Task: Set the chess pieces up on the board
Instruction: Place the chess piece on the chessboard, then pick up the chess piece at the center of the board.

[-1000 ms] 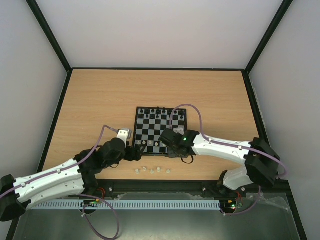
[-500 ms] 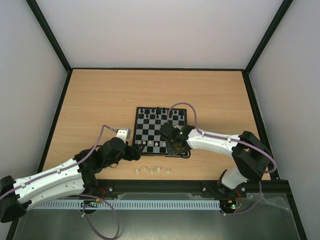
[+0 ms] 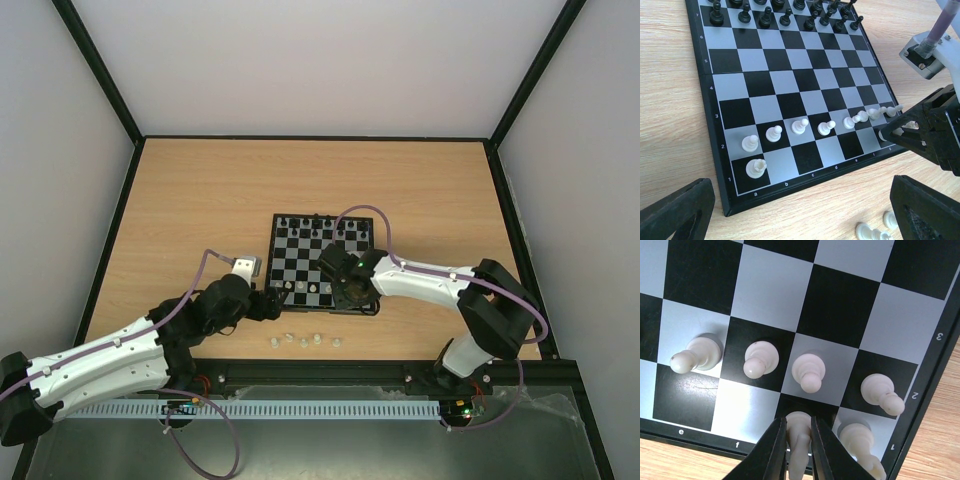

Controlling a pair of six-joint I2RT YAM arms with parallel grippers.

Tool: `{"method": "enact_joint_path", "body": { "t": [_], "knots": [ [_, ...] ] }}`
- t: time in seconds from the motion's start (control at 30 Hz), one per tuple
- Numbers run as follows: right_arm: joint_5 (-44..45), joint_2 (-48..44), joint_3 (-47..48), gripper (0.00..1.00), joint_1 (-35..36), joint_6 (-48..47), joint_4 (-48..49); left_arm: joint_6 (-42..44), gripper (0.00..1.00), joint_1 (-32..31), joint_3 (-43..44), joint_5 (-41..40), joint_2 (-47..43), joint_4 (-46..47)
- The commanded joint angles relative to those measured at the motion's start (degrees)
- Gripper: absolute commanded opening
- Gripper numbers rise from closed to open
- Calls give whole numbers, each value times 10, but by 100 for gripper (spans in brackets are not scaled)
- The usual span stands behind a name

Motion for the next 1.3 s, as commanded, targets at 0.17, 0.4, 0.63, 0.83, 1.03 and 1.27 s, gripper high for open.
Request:
{"method": "enact_joint_path", "body": {
  "t": [0.17,0.4,0.63,0.83,1.03,1.27],
  "knots": [
    [9,3,8,18,-7,-5,-20,4,99,5,14,2,-6,-8],
    [-26,-52,12,31,-5,-22,-13,1,99,6,17,1,-3,-14],
    [-36,-128,14,42,12,-21,-27,-14,99,6,34,12,42,-36],
    [-44,-188,-13,43,15,-19,-23,-31,99,-1,46,47,81,-52],
    [-52,-229,-30,43,15,-29,-24,-53,87,-59,79,21,141,-72],
    [-58,-251,-42,44,15,-57,-32,-85,56,-113,99,23,235,-70]
  ]
}}
